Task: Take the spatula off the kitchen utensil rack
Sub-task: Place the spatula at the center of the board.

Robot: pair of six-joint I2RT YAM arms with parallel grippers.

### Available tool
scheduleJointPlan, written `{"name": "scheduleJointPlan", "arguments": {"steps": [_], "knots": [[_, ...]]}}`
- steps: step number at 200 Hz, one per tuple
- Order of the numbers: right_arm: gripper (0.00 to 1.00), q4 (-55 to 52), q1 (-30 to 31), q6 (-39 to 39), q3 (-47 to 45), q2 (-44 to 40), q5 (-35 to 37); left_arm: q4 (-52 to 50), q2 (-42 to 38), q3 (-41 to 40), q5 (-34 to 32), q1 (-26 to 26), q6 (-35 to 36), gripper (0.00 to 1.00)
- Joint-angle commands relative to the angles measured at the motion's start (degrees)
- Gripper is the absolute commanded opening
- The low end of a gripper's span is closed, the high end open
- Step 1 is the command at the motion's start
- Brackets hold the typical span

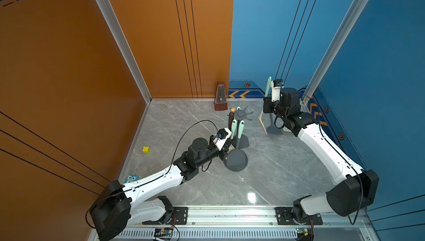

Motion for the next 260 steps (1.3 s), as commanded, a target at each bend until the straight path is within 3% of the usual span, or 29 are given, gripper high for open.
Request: {"name": "scheduleJointPlan", "arguments": {"steps": [1,260], "knots": [[0.0,-2.5,-0.4,0.6,3.5,1.8,1.7,-0.4,-1.3,-1.2,-1.7,0.0,-1.0,0.11],[0.0,-17.8,-6.2,5.1,33.3,34.2,-3.0,-0.4,0.4,-0.3,-1.0,0.0,-1.2,0.12]]}}
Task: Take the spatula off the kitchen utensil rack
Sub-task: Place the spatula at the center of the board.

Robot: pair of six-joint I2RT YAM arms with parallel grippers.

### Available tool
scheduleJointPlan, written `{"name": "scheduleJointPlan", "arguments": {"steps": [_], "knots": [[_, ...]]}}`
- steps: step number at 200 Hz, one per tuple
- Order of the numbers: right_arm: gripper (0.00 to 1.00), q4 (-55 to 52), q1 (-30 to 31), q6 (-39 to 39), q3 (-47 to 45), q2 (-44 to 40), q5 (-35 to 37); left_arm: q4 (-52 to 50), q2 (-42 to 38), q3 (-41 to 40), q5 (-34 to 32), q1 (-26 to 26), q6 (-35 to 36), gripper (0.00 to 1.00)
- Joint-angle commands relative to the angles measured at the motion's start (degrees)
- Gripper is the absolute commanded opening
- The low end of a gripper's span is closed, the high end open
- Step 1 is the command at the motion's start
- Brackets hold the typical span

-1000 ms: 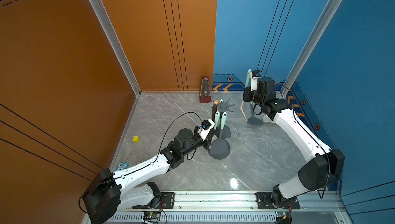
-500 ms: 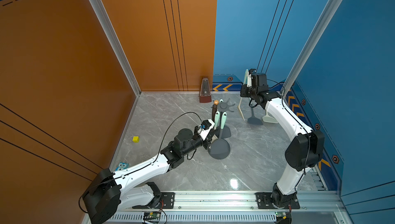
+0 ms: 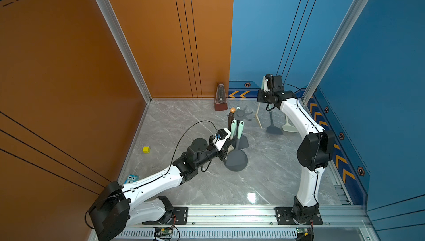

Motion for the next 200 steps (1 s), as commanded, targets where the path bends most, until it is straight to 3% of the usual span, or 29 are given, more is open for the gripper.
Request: {"name": "scheduleJointPlan", "arguments": {"steps": [1,200], "knots": [[0.0,-2.2,-0.6,0.8,2.5,1.8,-1.6,-0.5,0.8,0.2,-0.9,0.0,-1.2,0.12],[0.0,-8.0,-2.6,2.3,13.7,20.0,-3.7,-0.5,1.4,-0.3,-1.3,0.1,-1.2,0.12]]}}
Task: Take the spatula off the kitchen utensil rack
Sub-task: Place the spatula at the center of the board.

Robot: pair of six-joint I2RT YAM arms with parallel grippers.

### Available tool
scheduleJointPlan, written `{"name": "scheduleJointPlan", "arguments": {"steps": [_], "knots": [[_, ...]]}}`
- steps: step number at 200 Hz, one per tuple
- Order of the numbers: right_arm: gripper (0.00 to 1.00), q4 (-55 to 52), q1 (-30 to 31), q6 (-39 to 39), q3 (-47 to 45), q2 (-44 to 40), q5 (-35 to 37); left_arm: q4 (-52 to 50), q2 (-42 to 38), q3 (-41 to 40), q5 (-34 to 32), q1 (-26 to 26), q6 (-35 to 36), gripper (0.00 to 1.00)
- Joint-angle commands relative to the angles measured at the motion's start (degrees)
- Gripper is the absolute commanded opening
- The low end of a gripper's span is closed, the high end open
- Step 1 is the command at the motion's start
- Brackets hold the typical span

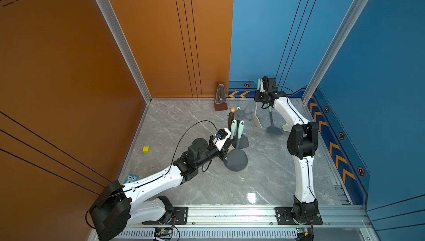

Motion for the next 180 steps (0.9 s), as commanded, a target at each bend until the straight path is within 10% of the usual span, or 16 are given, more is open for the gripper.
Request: {"name": "scheduleJointPlan", "arguments": {"steps": [1,180], "knots": [[0.0,-11.1,-0.9,0.5,1.8,4.1,-1.7,-1.1,1.0,-0.3,-1.3,0.1,-1.2,0.12],[0.0,-17.1,-2.5,1.7,6.2,11.7,-5.1,-1.1,0.3,-0.8,-1.3,0.0,-1.3,0.12]]}}
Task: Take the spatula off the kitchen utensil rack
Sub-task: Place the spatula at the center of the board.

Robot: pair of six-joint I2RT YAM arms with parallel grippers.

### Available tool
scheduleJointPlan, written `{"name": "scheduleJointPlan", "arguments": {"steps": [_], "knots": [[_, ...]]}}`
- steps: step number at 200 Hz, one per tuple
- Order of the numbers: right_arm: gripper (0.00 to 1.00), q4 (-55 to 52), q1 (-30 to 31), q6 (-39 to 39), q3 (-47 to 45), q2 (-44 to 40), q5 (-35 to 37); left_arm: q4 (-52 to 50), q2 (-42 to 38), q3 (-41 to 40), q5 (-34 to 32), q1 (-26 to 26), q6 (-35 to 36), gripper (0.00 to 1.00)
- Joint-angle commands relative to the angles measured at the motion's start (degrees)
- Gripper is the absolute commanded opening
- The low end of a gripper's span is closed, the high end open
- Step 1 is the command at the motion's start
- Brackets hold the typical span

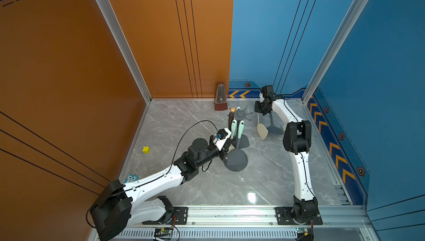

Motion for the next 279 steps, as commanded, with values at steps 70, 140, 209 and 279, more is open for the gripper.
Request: {"name": "scheduleJointPlan", "arguments": {"steps": [70,140,209,279], "knots": [[0.01,-5.3,0.6,0.6,2.6,4.6,2.1,-1.8,0.1,-0.5,-1.4,0.1,-1.0,0.12],[0.13,-5.7,2.1,0.6,2.9,5.4,1.7,-1.8,0.7,0.1,-1.0,0.1,-1.0,0.13],[0.19,-5.8,2.7,1.0,3.1,6.7,0.2,-1.8,0.0,-0.7,-1.5,0.1,-0.8,0.13],[0.0,-6.5,1.1,0.8,4.3,7.3,-0.7,-1.8,-0.2,-1.0,-1.5,0.2,-0.9,0.13]]}}
